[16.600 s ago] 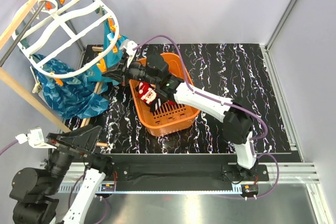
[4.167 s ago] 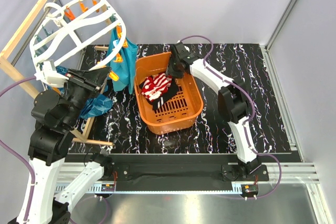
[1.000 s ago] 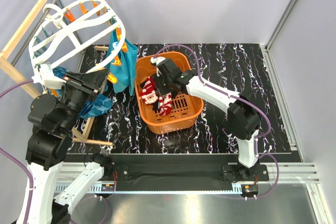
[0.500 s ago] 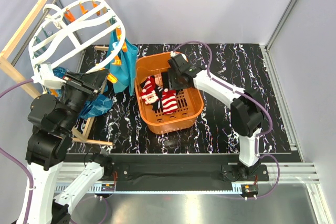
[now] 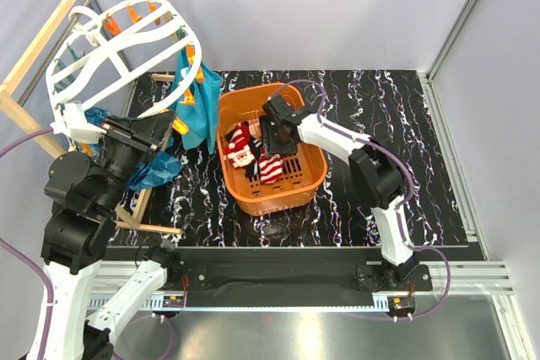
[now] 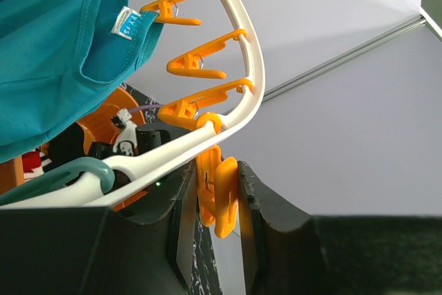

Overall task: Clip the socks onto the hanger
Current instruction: Pick up the sock from the bin.

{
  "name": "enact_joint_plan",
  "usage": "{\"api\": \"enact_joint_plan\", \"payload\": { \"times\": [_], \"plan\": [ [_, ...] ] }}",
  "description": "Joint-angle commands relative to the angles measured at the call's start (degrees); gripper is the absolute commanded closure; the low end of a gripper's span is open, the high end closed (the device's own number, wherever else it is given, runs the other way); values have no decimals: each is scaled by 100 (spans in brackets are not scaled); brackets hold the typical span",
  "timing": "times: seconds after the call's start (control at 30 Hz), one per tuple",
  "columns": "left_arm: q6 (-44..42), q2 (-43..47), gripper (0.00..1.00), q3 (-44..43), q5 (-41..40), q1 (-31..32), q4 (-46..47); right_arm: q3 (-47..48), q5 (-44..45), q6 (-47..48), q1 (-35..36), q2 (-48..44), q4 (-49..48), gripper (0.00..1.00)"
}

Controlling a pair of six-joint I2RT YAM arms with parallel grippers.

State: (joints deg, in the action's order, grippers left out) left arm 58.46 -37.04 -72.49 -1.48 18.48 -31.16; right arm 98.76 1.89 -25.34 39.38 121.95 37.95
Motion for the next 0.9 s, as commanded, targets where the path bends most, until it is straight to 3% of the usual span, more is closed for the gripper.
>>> {"api": "enact_joint_plan", "payload": {
  "times": [0.0, 0.03, 0.1, 0.17, 0.23, 0.4, 0.53, 0.67, 0.87],
  "plan": [
    [-71, 74, 100, -37, 402, 33, 92, 486, -171, 55, 35, 197, 107, 43],
    [-63, 74, 100, -29, 402, 24, 84, 547, -171, 178, 35, 206, 107, 44],
    [-62, 65, 100, -37, 411, 24, 83, 697, 29, 310, 35, 110, 63, 61],
    [-54, 65, 100, -28, 403, 24, 92, 950, 275, 678, 44, 13, 54, 91],
    [-45, 65, 100, -28, 402, 33, 83, 1179, 408, 1221, 35, -110, 89, 100],
    [-18, 74, 100, -37, 411, 24, 92, 1506, -135, 2375, 35, -321, -130, 100],
    [-45, 74, 100, -107, 402, 33, 31, 1094, -1189, 2946, 105, -601, -437, 100],
    [-62, 56, 100, -160, 394, 24, -22, -134, -2330, 2895, 141, -1190, -1421, 98],
    [-36, 65, 100, -222, 437, 24, -66, -779, -2728, 2605, 141, -1832, -1959, 100]
  ]
}}
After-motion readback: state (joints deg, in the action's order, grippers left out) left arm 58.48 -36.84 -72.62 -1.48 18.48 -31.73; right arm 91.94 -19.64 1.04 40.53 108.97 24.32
